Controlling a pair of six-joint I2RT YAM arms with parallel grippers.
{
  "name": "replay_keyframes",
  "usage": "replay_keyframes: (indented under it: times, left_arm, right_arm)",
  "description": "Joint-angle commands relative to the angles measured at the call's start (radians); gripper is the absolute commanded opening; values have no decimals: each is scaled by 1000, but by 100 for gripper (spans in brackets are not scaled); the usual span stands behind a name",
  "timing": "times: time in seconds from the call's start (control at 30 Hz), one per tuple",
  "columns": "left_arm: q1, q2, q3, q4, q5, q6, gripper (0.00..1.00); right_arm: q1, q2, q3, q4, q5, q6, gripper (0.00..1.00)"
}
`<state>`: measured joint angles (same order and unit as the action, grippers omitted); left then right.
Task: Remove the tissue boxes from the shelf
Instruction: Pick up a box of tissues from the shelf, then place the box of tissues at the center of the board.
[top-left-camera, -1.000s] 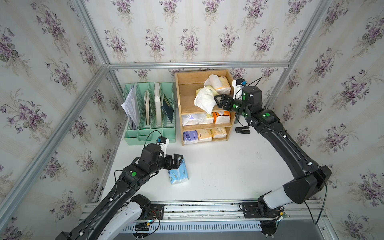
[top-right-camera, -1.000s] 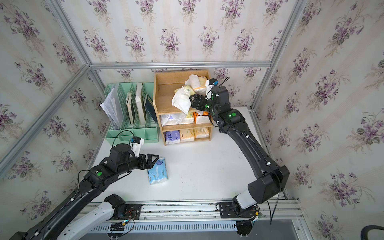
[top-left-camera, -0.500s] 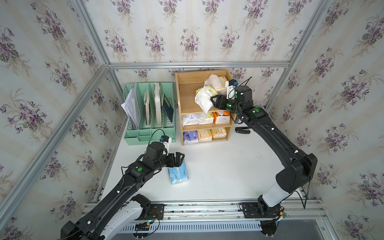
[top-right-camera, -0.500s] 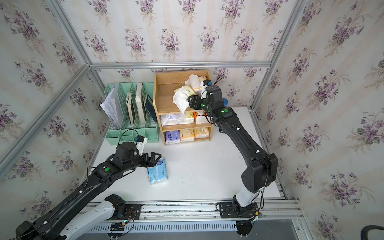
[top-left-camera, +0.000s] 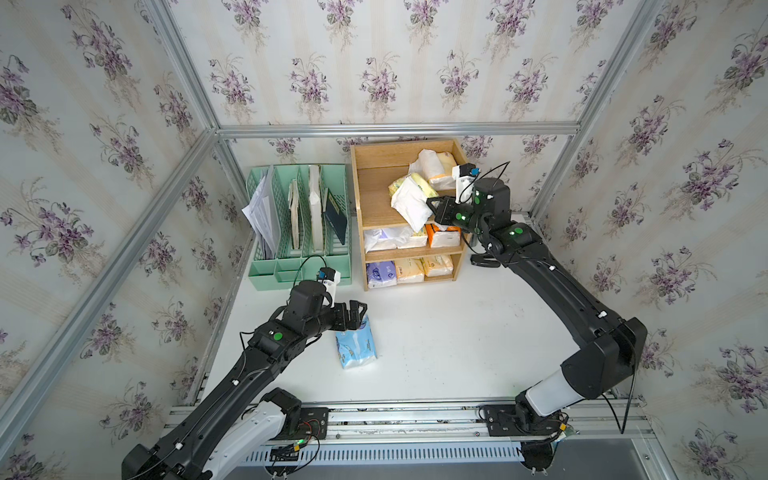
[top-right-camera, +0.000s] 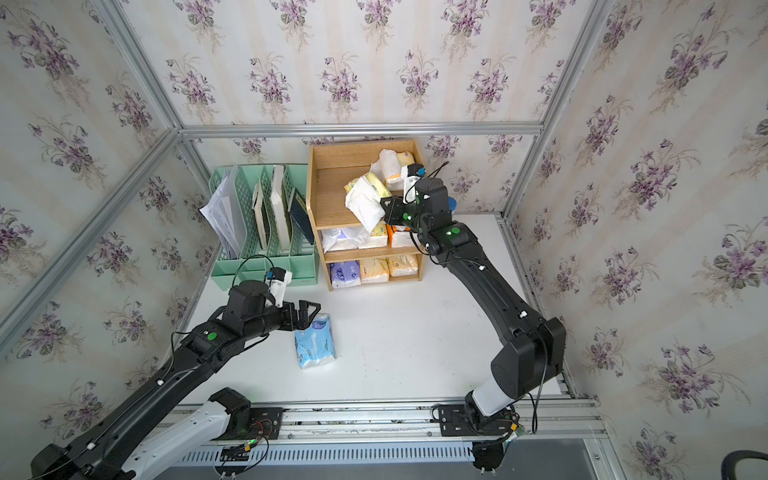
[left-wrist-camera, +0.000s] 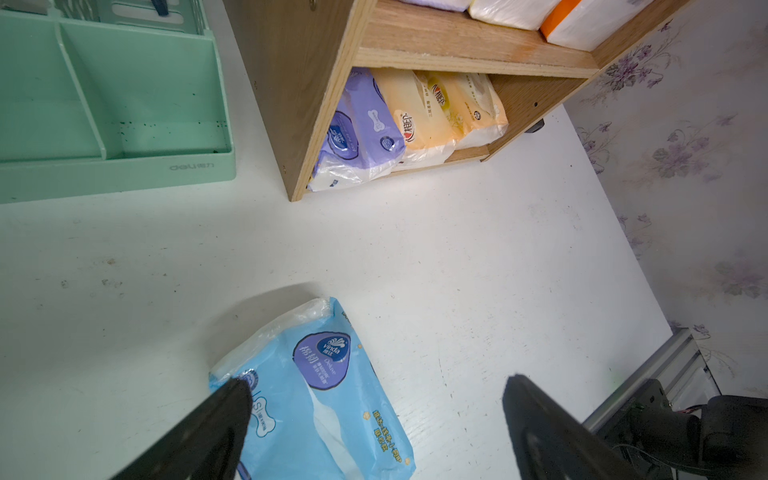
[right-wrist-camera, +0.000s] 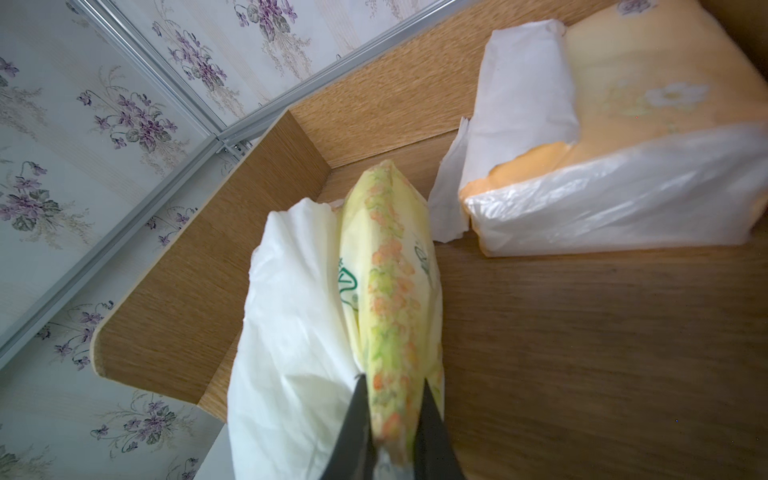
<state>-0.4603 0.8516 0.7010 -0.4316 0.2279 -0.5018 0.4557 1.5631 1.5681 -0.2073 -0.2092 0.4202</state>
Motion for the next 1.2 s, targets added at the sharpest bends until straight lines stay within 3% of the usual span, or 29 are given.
replay_keyframes:
  times: [0.0,0.3,0.47,0.73,0.93,1.17]
  left_arm:
    - [1,-13,12,-7,-2,-1,99]
    - [-2,-81,44,-67,-12,-22,99]
    - [-6,-136,36,-58,28,-18,99]
    - [-14,-243,-79,-74,-34,-100,99]
    - [-20,-325,-206,-42,-27,-151,99]
    - [-24,-332,-280,-35,-67,-185,99]
  right_arm:
    - [7,-25,-12,39,-27,15,8]
    - [75,-155,-103,61,7,69,2]
    - [171,-261,-197,37,78,115,0]
    - [322,-498,-547,65,225,199,0]
    - [376,-636,-838,106,285,290,0]
    - [389,-611,-1090,253,290,416,0]
